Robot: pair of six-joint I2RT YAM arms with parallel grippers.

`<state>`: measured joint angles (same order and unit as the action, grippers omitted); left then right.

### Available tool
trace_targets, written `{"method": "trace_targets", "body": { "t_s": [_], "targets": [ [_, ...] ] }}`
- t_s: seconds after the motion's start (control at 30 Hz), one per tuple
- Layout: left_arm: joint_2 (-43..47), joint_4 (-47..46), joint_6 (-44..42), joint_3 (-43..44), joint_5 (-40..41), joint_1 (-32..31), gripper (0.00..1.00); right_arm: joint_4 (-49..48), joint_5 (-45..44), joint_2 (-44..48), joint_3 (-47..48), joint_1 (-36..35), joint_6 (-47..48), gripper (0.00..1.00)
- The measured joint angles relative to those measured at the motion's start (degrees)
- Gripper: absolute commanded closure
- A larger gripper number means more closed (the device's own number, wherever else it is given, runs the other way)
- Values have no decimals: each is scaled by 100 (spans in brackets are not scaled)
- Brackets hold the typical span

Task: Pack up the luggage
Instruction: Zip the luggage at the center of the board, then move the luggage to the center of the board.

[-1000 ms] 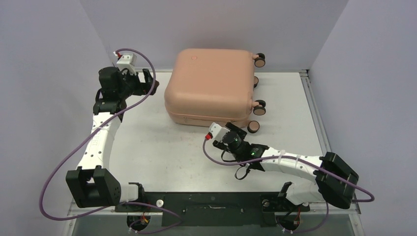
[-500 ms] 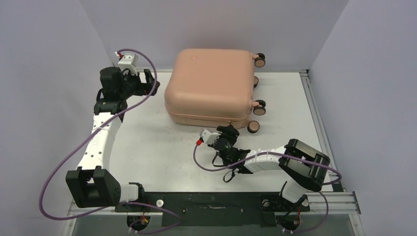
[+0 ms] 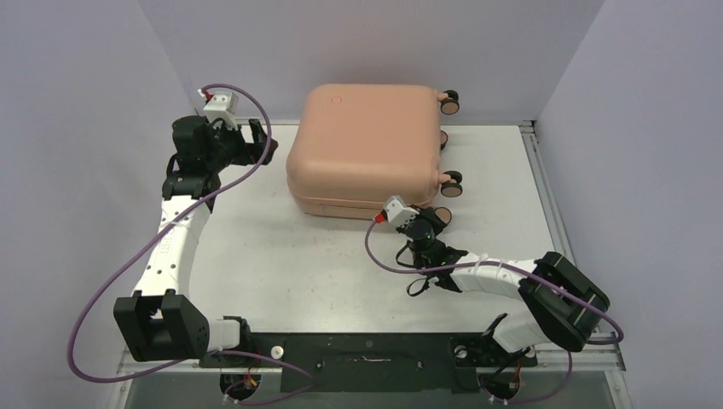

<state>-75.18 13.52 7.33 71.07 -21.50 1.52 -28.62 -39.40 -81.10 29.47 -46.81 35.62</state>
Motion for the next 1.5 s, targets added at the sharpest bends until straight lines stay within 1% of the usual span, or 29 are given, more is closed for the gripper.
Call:
{"method": "trace_targets", "body": {
  "t_s": [0.13,0.2,0.37,0.47,0.63,0.77,0.87,0.97,1.03,1.1,1.17,1.23,1.33,1.4,1.5],
  "targets": [
    [0,-11,39,-9,-31,0,4,2,317,229,-42,289,2,95],
    [0,-22,50,-28,-44,-11,4,57,566,387,-101,555,-2,95],
    [-35,-15,17,-31,-4,-160,4,372,1305,848,-118,1853,-142,95],
    [-299,35,-85,166,48,-389,4,560,1746,984,-20,2634,-278,95],
    [-1088,85,-203,848,203,-597,4,981,2549,763,588,3353,-540,94],
    [-1836,79,-157,1523,481,-597,4,1257,3077,708,903,3484,-750,83],
    [-2520,44,9,2192,752,-588,4,1602,3460,787,1008,3484,-909,74],
    [-3119,42,205,2787,1082,-586,4,2111,3829,1034,1134,3486,-1084,64],
    [-3497,98,275,3222,1381,-590,4,2498,4024,1161,1351,3534,-1156,54],
    [-3958,190,289,3834,1735,-610,4,2885,4343,1193,1716,3630,-1268,49],
    [-4470,295,273,4546,2076,-629,4,3432,4725,1123,2234,3707,-1360,46],
    [-4951,437,269,5209,2323,-647,4,4050,5090,949,2789,3716,-1499,45],
    [-5604,636,262,5987,2533,-682,4,4789,5289,446,3536,3768,-1799,45],
    [-5912,767,260,6245,2603,-713,4,5130,5263,55,3969,3823,-2039,45],
    [-6199,957,258,6260,2715,-758,4,5466,5136,-769,4946,3945,-2566,45]
  ]
}}
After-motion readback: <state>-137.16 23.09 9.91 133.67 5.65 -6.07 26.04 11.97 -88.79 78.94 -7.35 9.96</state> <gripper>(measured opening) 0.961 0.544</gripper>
